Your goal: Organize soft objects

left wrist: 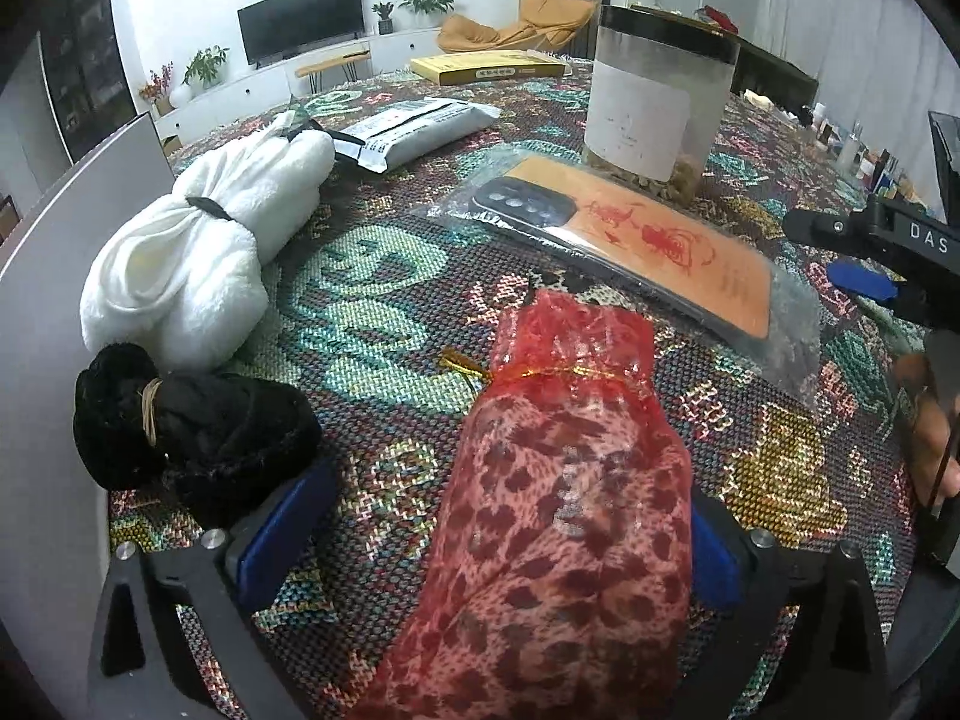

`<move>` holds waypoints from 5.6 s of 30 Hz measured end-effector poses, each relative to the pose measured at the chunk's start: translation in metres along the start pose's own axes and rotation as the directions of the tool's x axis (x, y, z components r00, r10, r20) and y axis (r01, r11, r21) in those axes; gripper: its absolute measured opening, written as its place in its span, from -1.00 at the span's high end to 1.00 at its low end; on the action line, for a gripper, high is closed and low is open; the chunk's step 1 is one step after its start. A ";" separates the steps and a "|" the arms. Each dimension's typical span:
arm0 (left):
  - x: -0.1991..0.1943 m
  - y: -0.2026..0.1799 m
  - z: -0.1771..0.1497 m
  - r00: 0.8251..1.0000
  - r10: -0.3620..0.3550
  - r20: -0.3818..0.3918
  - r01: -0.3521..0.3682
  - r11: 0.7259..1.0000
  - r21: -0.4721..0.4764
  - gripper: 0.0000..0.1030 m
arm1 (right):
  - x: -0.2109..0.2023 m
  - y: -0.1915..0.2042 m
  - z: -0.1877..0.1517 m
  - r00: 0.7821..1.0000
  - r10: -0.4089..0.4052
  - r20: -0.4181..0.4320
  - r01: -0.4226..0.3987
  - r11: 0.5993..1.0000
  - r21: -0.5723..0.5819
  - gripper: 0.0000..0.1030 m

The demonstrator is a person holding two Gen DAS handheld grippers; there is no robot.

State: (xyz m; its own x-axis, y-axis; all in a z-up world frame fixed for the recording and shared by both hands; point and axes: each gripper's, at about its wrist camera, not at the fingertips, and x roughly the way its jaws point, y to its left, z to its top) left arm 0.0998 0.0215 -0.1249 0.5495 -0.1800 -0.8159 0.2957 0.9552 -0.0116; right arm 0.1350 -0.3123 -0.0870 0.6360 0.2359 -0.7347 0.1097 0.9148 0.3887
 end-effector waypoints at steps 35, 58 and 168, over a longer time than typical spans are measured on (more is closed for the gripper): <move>0.000 0.000 -0.003 1.000 0.000 0.018 0.000 1.000 -0.011 -1.00 | 0.056 0.127 -0.004 0.975 0.017 -0.222 -0.155 0.766 -0.624 -0.75; -0.012 -0.019 -0.012 0.998 -0.017 -0.055 0.019 0.999 0.027 -0.98 | -0.007 -0.017 0.007 0.930 -0.214 -0.299 0.072 0.904 -0.422 -0.52; -0.018 0.023 -0.019 0.998 0.052 0.038 -0.048 0.995 -0.090 -1.00 | 0.009 0.061 -0.039 0.897 -0.440 0.036 0.441 0.897 -0.033 -0.78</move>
State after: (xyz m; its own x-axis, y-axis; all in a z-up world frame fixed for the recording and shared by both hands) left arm 0.0813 0.0511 -0.1215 0.5934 -0.1392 -0.7928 0.1976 0.9800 -0.0242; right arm 0.1172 -0.2413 -0.0914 0.5501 -0.2026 -0.8101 0.3537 0.9353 0.0063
